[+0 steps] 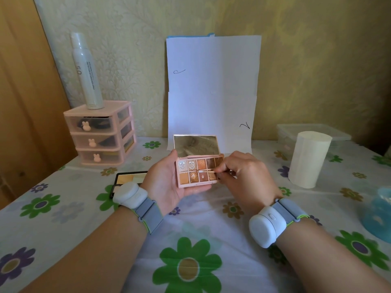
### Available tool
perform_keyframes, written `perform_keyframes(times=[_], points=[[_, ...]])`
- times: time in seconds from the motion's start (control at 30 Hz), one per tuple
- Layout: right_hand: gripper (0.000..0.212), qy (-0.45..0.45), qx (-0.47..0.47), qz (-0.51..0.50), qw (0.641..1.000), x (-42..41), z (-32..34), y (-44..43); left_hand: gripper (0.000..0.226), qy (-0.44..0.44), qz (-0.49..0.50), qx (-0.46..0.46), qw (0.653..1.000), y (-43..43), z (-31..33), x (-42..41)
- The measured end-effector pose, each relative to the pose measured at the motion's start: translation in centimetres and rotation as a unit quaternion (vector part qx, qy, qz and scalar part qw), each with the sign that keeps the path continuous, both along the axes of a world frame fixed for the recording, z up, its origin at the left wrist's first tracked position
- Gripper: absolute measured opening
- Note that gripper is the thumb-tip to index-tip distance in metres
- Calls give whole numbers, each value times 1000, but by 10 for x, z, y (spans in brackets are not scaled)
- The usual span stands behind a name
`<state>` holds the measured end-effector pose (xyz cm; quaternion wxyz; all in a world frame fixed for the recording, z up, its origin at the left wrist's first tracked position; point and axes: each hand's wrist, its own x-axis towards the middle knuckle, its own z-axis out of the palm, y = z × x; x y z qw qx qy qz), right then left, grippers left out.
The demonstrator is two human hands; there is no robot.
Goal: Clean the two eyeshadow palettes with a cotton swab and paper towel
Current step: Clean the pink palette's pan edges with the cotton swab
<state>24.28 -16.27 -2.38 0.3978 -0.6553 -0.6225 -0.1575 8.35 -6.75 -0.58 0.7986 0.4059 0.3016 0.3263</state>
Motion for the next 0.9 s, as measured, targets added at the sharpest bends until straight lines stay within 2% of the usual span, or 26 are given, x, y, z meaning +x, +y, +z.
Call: perform_keyframes(times=[0.3,0.5,0.67,0.9], points=[[16,-19,-30,19,999,1,1,-2,59,-30,20,-2,999,4,-1,-1],[16,-3,-12,7,1000,1,0,-1,58,-20,5,-3,1000,1,-1,0],[17,-9,-33,24,999,2,0,-3,58,-15,0,4,1000,2,-3,0],[18,43,31,-25,998,7,2,-6,58,-8,-10,3,1000,1,-2,0]])
